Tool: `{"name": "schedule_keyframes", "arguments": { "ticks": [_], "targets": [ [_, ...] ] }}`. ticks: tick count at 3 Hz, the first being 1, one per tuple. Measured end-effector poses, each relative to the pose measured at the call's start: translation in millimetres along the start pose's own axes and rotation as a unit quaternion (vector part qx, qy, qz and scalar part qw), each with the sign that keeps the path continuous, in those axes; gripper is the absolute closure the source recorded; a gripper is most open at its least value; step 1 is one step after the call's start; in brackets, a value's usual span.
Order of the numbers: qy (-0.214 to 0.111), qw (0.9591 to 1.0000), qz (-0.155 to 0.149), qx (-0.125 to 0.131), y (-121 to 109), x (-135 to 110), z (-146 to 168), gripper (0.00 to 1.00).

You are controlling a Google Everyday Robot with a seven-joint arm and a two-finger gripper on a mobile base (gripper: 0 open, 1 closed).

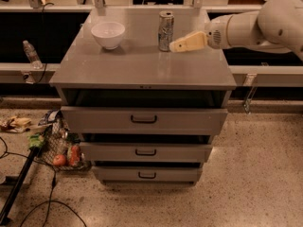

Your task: Place redbull can into white bowl

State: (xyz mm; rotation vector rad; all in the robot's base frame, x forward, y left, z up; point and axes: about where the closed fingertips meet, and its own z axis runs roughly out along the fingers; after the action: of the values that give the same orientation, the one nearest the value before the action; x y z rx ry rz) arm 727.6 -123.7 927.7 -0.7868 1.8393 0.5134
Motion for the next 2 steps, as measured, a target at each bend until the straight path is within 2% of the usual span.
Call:
{"name": "schedule_keyframes", "arguments": {
  "ticks": [1, 2],
  "targets": [
    [-0.027, 0.9996, 0.006, 0.002, -6, -8, 42, 0.0],
    [-0.053, 0.998, -0.004, 0.034, -32, -21, 82, 0.0]
  ]
}}
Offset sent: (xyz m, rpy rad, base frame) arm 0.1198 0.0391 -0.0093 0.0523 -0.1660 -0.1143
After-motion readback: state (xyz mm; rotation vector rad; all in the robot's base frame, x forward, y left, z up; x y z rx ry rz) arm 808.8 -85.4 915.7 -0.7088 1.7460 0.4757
